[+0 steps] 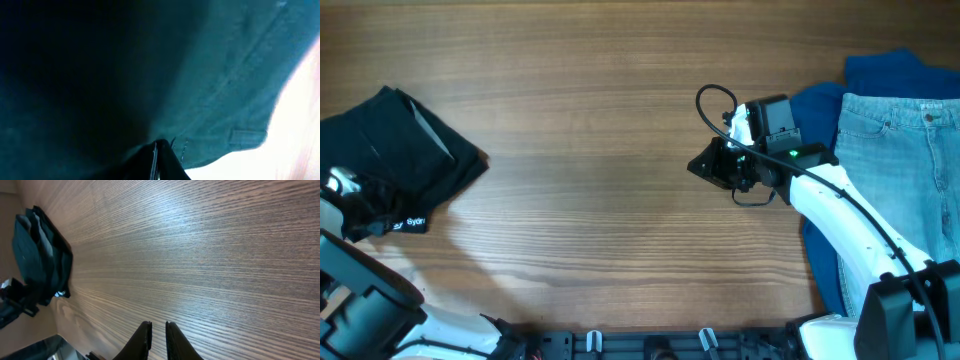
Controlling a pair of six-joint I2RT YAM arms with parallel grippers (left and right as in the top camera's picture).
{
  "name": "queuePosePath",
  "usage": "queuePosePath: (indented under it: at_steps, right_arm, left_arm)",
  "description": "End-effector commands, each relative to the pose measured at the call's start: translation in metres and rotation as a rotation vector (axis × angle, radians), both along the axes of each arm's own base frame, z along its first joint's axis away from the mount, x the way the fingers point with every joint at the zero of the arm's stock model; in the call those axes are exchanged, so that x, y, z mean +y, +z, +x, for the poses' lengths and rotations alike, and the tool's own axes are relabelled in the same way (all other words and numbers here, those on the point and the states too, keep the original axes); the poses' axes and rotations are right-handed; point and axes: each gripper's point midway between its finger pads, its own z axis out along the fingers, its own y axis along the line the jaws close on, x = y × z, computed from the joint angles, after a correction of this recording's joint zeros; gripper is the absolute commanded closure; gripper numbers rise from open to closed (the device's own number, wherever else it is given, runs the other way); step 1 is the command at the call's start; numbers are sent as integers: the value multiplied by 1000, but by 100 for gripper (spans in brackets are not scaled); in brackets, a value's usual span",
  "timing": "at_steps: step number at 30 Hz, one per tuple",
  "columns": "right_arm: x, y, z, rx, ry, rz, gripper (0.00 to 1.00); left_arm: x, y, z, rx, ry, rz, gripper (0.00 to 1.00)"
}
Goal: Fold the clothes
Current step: 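Release the shorts on the left pile and open the left gripper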
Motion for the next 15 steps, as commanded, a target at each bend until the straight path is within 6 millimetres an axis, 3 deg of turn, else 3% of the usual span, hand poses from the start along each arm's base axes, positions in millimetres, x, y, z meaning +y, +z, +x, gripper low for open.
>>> queuePosePath:
  at_steps: [1, 3, 4, 8, 9, 11, 12, 13, 15]
  right_arm:
    - [1, 10, 1, -30, 14, 16, 85]
    - [1, 10, 2, -33, 17, 15, 85]
    - [1, 11, 2, -38, 19, 15, 85]
    - [0, 49, 8, -190, 63, 0, 85]
    - [-8, 70, 11, -273, 54, -42, 85]
    - [-18, 99, 13, -380, 31, -91, 85]
    - [-27, 122, 11, -456, 11, -127, 85]
    - [-35, 145, 7, -541, 6, -160, 85]
    - [-48, 181, -7, -686, 5, -214, 83]
  left_arm:
    - [11, -10, -20, 128, 20, 75, 96]
    - [5, -7, -17, 103, 12, 50, 96]
    - [-3, 6, -7, 26, -16, 16, 96]
    - [-38, 107, 18, -292, -185, 85, 87]
    - [-54, 144, 18, -352, -245, 160, 82]
    - [-87, 186, 14, -426, -353, 260, 73]
    - [-113, 209, 9, -475, -413, 301, 65]
    - [-152, 235, -1, -544, -529, 375, 56]
    - [-188, 256, -20, -578, -620, 495, 45]
